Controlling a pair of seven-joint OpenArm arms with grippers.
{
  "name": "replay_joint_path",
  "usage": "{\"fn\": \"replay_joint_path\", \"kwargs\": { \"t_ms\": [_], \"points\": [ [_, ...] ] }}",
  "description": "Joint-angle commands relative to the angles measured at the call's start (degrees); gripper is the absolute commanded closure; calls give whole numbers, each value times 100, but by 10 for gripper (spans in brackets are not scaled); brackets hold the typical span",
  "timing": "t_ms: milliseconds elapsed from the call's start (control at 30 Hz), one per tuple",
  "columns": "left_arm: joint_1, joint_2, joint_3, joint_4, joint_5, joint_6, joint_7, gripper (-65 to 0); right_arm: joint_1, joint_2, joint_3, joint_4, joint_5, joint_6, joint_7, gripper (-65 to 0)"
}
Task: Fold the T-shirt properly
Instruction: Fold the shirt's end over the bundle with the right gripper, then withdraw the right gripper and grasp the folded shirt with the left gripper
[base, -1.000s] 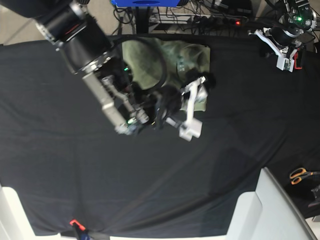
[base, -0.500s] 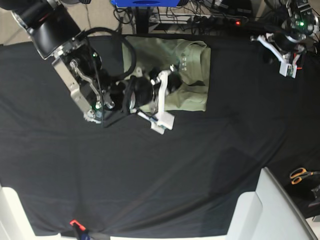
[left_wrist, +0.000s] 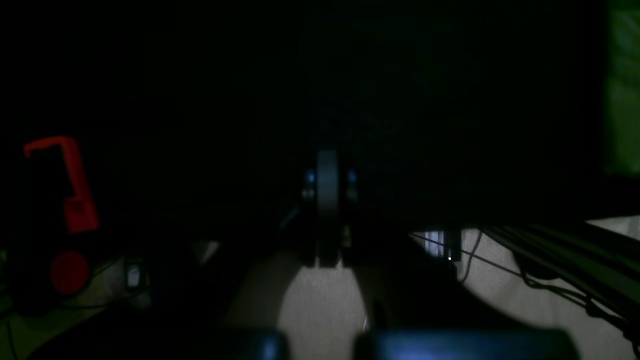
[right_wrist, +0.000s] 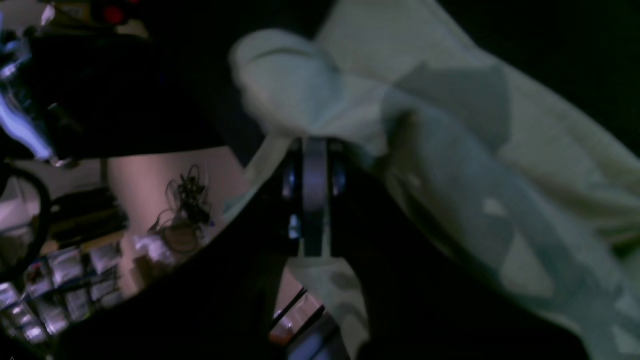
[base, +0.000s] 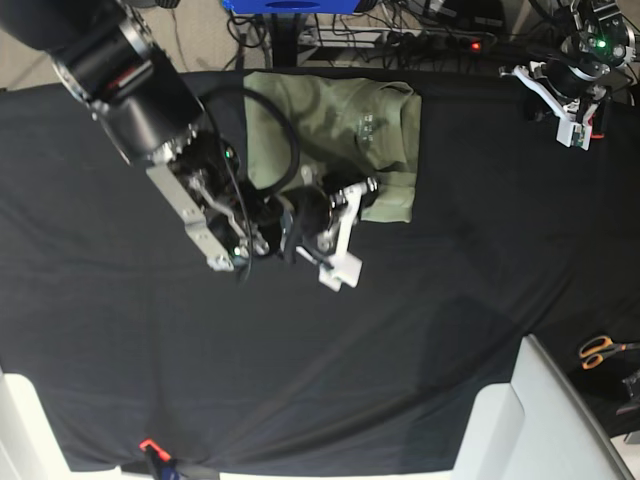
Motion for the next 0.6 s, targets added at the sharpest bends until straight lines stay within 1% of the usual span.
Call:
{"fn": "replay_joint_path", "kwargs": {
  "t_ms": [0,167,333,433,467,500,567],
  "points": [
    [35,-76,-42,82,-50,-4,-80,0,211,-26,36,-40,89,31,130,-6],
    [27,-76,-42,73,-50,-4,-80,0,431,-26,36,-541,89,40,658,-6],
    [27,-76,-42,73,-50,-4,-80,0,457,-17,36,-928,89,40,1018,-2],
    [27,-67,-42,73,-50,-4,-80,0,369,9,36,-734,89,22,1317,0],
    [27,-67,-16,73,-50,-4,-80,0,334,27,36,-514,89,-4,1511,0],
    [27,-67,-7,82,-68,-4,-80,0,308,97,36,-242,89,-13,1678,0],
    [27,-14,2,117,-77,-4,-80,0,123,387,54,461,89,-83,1959,0]
  ]
}}
